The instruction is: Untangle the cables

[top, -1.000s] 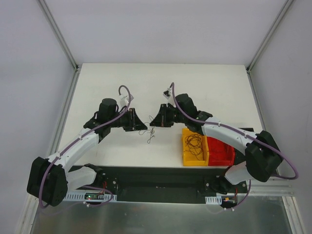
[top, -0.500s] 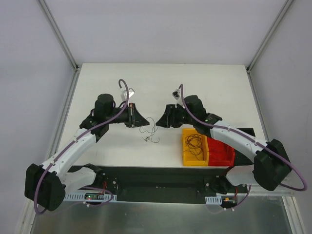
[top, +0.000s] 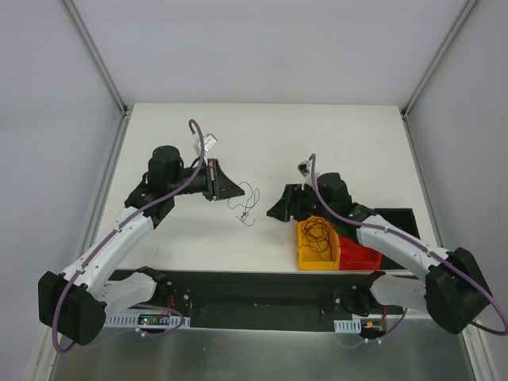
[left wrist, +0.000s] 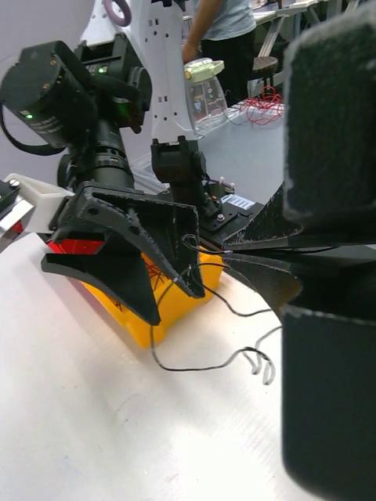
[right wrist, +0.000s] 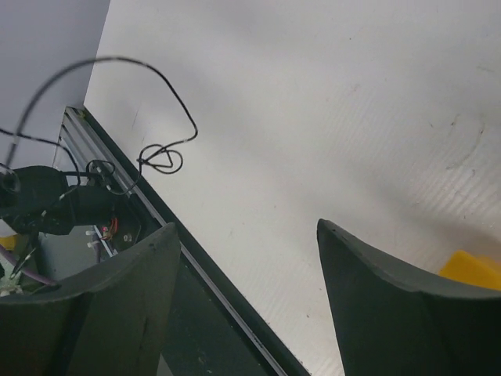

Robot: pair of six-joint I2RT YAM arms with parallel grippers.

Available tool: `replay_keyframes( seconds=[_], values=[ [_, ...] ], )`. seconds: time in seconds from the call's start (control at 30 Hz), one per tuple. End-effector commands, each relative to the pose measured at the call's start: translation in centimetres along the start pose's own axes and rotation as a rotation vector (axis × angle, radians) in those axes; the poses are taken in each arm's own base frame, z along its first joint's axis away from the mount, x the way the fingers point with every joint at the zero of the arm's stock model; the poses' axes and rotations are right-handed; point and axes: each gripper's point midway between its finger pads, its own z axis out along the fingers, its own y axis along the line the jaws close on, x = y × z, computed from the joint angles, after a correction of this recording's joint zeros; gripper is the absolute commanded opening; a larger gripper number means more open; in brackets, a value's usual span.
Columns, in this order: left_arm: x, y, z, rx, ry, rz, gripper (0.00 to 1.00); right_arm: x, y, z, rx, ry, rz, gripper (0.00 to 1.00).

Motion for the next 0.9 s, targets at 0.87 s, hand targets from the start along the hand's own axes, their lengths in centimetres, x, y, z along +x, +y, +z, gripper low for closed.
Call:
replay_keyframes(
  seconds=[0.87],
  values=[
    [-4.0, -6.5, -1.6, 0.127, -0.084, 0.119, 0.00, -7.2, 6.7, 4.3, -0.237, -0.276, 0.084, 0.71]
  ],
)
